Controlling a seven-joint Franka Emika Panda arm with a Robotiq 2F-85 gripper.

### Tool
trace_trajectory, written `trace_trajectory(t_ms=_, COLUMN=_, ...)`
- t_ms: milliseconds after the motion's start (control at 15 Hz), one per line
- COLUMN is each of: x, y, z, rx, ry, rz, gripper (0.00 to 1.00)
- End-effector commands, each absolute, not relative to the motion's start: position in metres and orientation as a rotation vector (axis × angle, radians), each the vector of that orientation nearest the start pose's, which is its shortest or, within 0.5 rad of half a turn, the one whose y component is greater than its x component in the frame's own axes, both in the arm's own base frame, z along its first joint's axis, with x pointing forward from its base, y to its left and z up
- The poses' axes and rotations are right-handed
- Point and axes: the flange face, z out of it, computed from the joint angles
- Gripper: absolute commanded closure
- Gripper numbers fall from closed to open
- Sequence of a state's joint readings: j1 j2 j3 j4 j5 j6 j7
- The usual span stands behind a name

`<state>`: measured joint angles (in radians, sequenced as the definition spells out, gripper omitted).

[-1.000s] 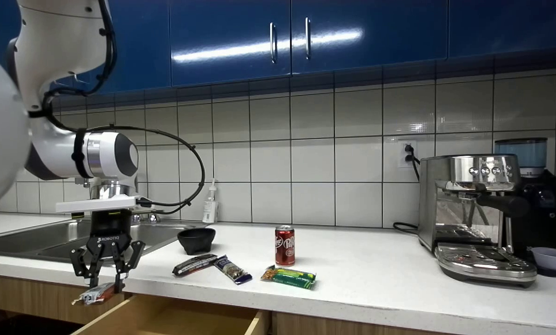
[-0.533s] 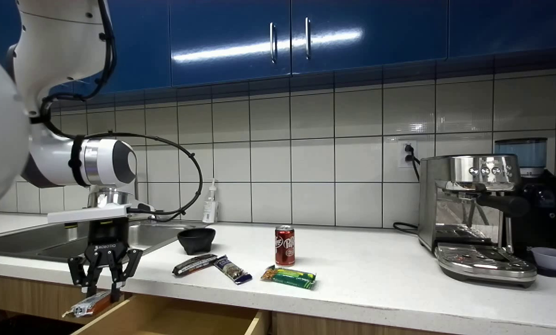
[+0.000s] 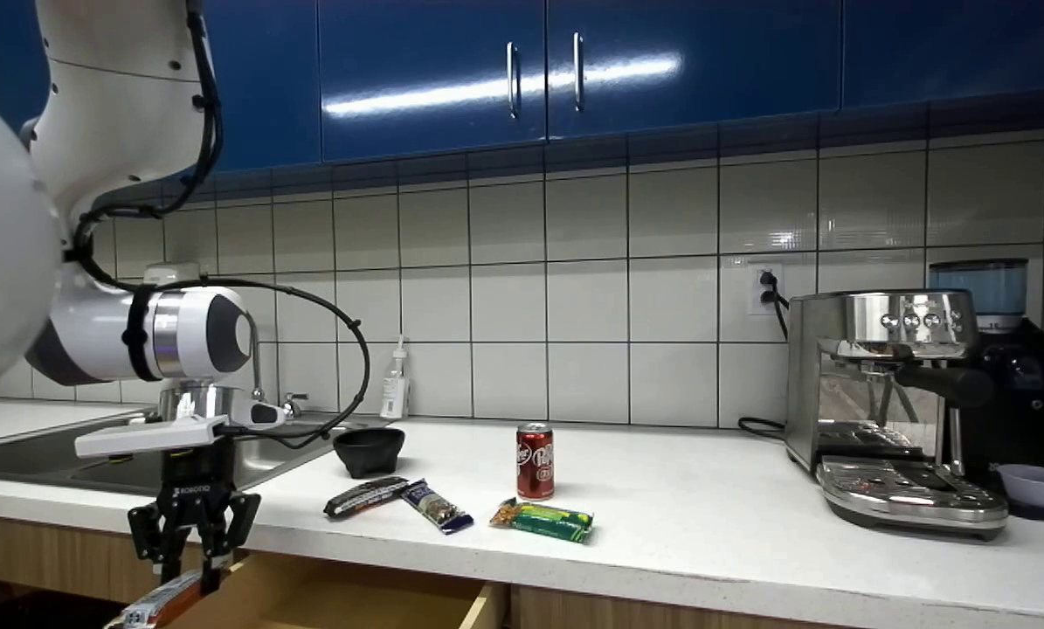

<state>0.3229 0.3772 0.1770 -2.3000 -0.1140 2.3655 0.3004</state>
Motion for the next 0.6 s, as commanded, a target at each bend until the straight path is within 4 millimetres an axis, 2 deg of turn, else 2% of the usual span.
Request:
trace_trajectory(t_ms=0, x=0.4301, y=0.2361, z=0.1572, rx=-3.235, ry=-0.358, rz=0.408, gripper=0.81)
trace_trajectory(t_ms=533, x=0.435, y=0.2329, z=0.1493, rx=-3.261, ry=-0.242, rz=0.382, gripper=0.81)
